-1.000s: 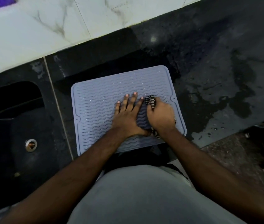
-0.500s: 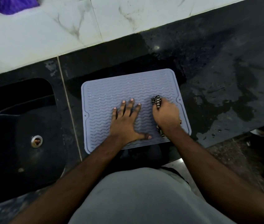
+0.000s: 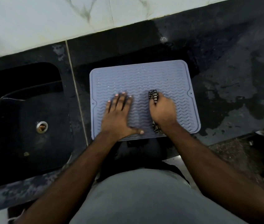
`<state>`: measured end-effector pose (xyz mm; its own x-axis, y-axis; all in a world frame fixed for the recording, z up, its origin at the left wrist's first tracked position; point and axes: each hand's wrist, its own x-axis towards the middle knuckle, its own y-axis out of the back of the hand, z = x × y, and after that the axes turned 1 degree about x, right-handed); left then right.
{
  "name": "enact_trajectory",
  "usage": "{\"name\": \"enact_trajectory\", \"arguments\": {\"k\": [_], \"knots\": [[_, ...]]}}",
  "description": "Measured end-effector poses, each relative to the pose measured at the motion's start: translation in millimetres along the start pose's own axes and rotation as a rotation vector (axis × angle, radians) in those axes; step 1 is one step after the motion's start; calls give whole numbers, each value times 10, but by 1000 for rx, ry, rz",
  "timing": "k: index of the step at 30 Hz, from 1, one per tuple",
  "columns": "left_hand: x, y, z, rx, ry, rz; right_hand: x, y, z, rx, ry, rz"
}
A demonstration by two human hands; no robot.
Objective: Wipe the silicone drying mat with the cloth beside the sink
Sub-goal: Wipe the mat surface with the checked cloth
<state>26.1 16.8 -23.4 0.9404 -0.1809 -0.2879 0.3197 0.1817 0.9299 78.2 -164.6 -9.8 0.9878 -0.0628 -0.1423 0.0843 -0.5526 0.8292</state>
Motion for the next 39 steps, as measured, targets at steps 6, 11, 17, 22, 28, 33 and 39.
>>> {"name": "enact_trajectory", "arguments": {"k": [6, 11, 17, 22, 28, 33, 39], "knots": [[-169, -69, -149, -82, 91, 3, -74, -46, -123, -84, -14, 31], [-163, -81, -152, -115, 109, 6, -208, -279, -419, -78, 97, -22], [-313, 50, -442, -82, 62, 3, -185, -236, -388, -33, 92, -57], [-519, 55, -737, -106, 126, 29, -201, -320, -469, -75, 80, 31], [-488, 52, -722, -128, 142, 55, -254, -472, -688, 7, 5, -6], [-489, 24, -714, -136, 135, 54, -350, -657, -902, 48, 30, -23], [-670, 129, -1065, -36, 35, -19, -230, -624, -759, 172, 28, -59]]}}
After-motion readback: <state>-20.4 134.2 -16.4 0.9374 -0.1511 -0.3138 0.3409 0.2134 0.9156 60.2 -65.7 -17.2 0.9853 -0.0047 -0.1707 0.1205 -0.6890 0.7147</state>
